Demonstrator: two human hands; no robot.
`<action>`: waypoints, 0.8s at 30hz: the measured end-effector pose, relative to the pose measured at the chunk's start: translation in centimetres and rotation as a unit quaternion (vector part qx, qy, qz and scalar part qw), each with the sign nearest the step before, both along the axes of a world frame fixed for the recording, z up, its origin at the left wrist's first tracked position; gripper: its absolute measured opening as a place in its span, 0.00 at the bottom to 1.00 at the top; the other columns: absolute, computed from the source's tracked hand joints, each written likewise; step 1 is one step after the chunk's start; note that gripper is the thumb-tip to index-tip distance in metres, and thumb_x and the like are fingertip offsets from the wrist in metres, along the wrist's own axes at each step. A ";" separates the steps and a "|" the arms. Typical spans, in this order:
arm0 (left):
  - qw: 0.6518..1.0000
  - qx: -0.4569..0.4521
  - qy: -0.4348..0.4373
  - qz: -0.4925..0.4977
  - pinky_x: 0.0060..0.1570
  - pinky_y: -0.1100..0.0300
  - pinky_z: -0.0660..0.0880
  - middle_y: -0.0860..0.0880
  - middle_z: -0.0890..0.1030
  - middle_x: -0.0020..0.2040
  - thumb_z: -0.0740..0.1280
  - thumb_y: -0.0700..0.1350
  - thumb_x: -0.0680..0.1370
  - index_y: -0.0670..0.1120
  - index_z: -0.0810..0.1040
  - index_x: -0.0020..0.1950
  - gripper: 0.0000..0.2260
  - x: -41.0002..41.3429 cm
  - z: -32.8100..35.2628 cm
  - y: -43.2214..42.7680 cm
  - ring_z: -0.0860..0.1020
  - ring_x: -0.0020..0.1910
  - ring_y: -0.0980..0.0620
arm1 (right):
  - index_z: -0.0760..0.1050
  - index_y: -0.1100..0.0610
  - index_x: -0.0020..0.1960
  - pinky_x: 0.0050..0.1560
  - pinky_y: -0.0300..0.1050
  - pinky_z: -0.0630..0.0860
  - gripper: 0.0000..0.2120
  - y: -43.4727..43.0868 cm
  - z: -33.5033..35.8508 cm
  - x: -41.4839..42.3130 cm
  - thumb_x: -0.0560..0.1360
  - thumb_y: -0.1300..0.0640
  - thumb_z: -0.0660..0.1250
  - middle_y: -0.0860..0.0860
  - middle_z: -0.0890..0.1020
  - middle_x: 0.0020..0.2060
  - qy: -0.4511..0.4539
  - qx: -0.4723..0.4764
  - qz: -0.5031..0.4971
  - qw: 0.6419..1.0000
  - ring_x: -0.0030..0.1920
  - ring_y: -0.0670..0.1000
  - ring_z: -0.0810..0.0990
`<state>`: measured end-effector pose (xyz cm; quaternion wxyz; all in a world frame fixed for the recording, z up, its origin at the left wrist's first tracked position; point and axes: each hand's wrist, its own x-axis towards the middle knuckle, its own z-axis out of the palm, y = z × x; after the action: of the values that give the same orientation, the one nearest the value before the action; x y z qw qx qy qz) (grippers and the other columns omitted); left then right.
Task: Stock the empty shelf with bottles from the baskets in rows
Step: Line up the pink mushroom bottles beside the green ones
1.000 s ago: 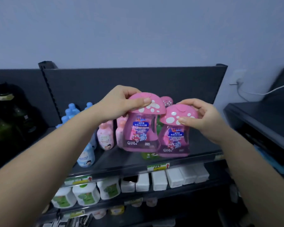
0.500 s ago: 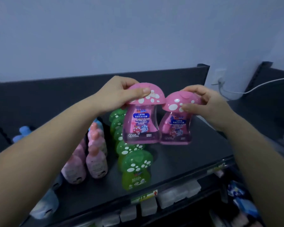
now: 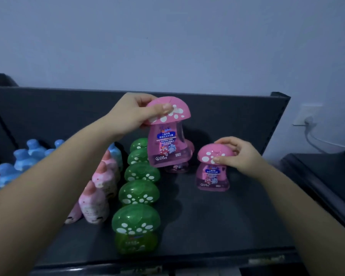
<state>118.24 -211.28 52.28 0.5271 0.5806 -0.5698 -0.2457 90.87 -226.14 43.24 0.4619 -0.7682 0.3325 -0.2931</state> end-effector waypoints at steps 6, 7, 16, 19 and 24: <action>0.997 0.003 0.037 0.065 0.35 0.64 0.74 0.49 0.83 0.38 0.76 0.60 0.66 0.45 0.85 0.49 0.21 0.6 -0.8 -1.0 0.79 0.35 0.56 | 0.77 0.54 0.57 0.49 0.41 0.80 0.24 -2.4 -4.1 3.4 0.65 0.65 0.79 0.51 0.86 0.50 0.004 0.037 0.074 0.997 0.51 0.49 0.84; 0.997 0.001 0.039 0.071 0.35 0.65 0.75 0.50 0.83 0.38 0.76 0.60 0.65 0.45 0.85 0.49 0.21 0.6 -1.1 -1.3 0.79 0.35 0.56 | 0.77 0.54 0.58 0.50 0.42 0.80 0.25 -2.5 -5.0 4.0 0.65 0.65 0.80 0.50 0.85 0.51 0.010 0.038 0.086 0.996 0.52 0.49 0.84; 0.993 -0.003 0.056 0.101 0.30 0.69 0.71 0.54 0.81 0.31 0.74 0.54 0.68 0.43 0.84 0.48 0.17 0.6 -0.4 -3.0 0.76 0.29 0.60 | 0.69 0.42 0.68 0.62 0.46 0.75 0.33 -4.6 -7.4 5.0 0.67 0.49 0.79 0.37 0.73 0.58 0.123 -0.123 0.117 0.978 0.59 0.43 0.75; 0.992 -0.009 0.057 0.115 0.35 0.65 0.74 0.51 0.83 0.37 0.77 0.60 0.66 0.45 0.85 0.49 0.22 1.6 -0.3 -3.2 0.78 0.34 0.57 | 0.66 0.42 0.71 0.63 0.47 0.73 0.35 -4.6 -7.2 5.8 0.69 0.49 0.77 0.39 0.72 0.56 0.169 -0.211 0.110 0.956 0.59 0.45 0.73; 0.994 0.006 0.043 0.104 0.41 0.59 0.77 0.48 0.84 0.40 0.76 0.57 0.67 0.46 0.85 0.49 0.18 1.3 -0.1 -3.7 0.80 0.37 0.54 | 0.61 0.41 0.73 0.67 0.42 0.68 0.39 -4.4 -7.3 5.4 0.68 0.41 0.75 0.38 0.69 0.63 0.205 -0.233 0.129 0.942 0.64 0.42 0.67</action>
<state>119.53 -215.02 52.18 0.5704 0.6289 -0.4815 -0.2177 96.25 -230.52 35.89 0.2260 -0.9342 0.2403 -0.1361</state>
